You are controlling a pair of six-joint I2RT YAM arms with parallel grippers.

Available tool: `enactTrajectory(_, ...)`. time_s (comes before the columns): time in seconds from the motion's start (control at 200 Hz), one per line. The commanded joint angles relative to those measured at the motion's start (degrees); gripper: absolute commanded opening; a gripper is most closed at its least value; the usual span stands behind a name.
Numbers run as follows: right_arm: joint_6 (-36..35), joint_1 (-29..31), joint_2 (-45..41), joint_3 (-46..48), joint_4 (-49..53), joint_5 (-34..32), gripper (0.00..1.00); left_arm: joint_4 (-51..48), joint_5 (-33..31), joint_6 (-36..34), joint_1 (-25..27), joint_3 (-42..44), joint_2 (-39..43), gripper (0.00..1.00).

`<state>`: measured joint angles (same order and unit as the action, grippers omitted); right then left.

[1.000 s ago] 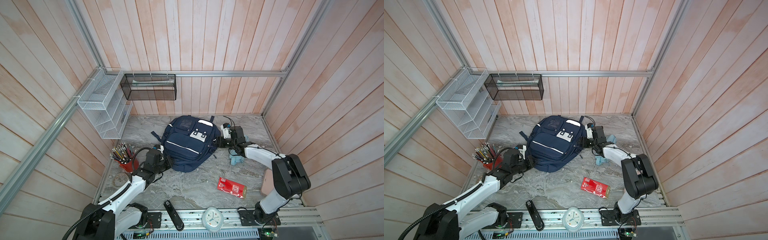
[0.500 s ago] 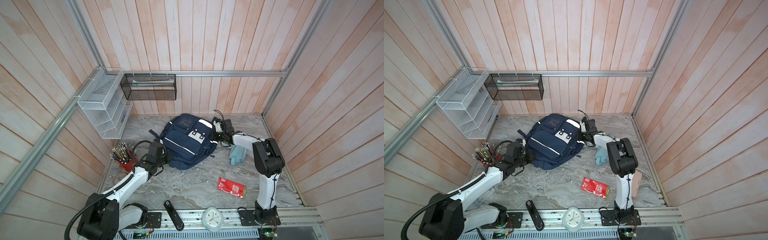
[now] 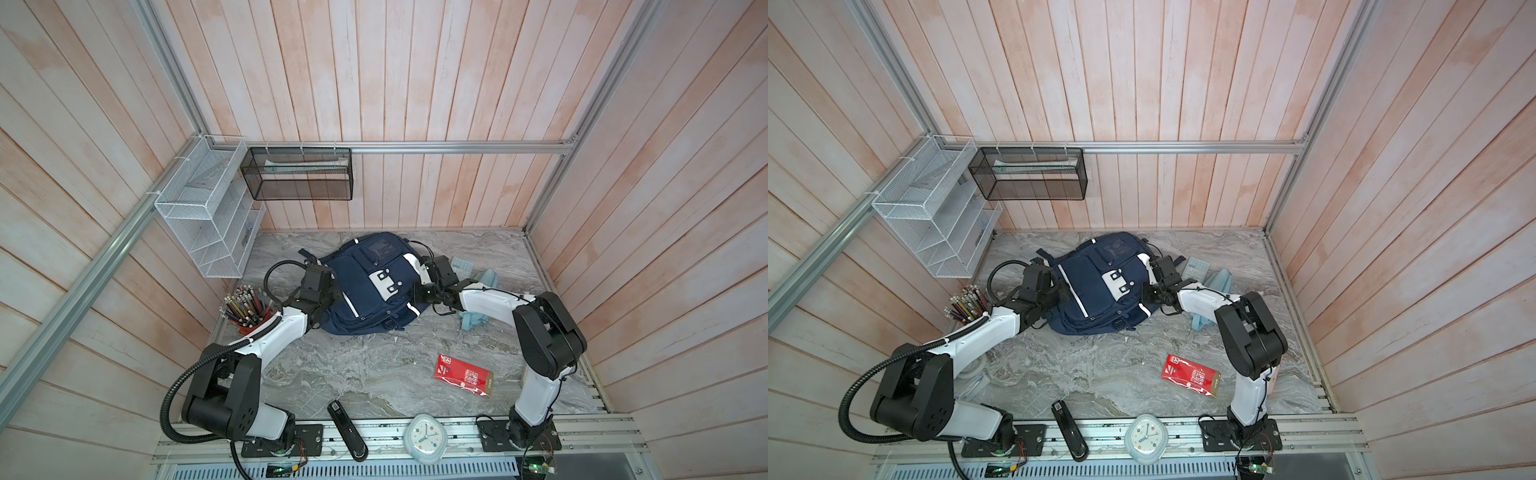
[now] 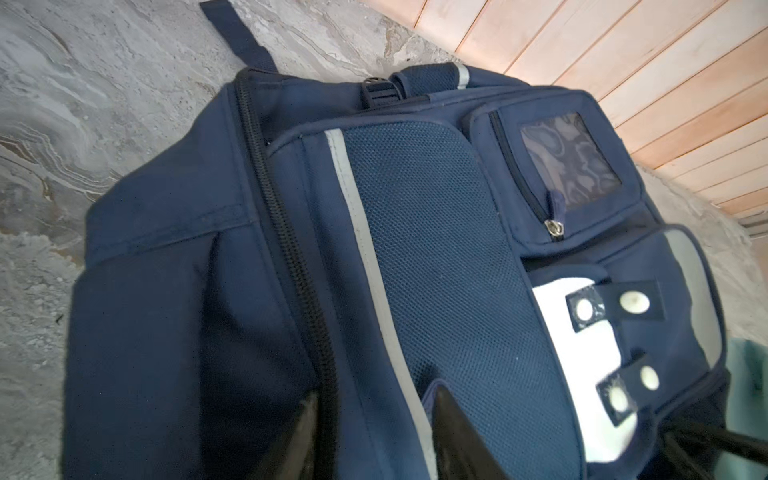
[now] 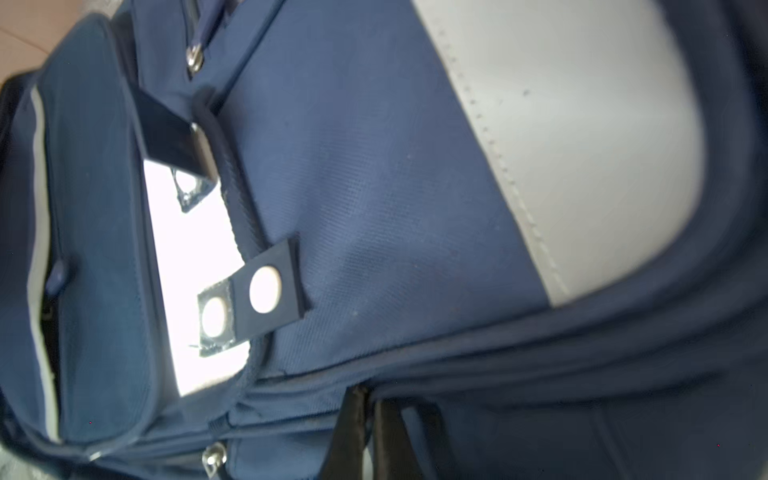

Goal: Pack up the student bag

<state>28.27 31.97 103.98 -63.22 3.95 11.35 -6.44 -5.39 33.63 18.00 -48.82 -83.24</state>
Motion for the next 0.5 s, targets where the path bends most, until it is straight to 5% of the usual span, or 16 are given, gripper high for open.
enactTrajectory(0.0, 0.3, 3.3, -2.8, 4.1, 4.4, 3.8, 0.0, 7.6, 5.9, 0.9, 1.4, 0.7, 1.0, 0.45)
enactTrajectory(0.055, 0.4, 3.0, -3.9, 5.2, 5.1, 2.5, 0.0, 8.3, 5.6, 1.5, 1.4, 2.5, 2.6, 0.46)
enactTrajectory(0.13, 0.6, 2.7, -5.2, 6.7, 4.7, 2.8, 0.04, 8.2, 4.6, 0.3, 2.3, 3.3, 3.8, 0.67)
enactTrajectory(0.26, 2.1, 3.2, -6.3, 9.3, 3.1, 6.5, 0.08, 2.7, 2.7, -2.7, 5.1, -0.5, 3.1, 0.89)
enactTrajectory(0.495, -6.5, 5.2, -12.9, 10.3, 6.6, 1.4, 0.42, -2.9, 0.8, -3.2, 6.3, -4.6, 7.9, 1.0)
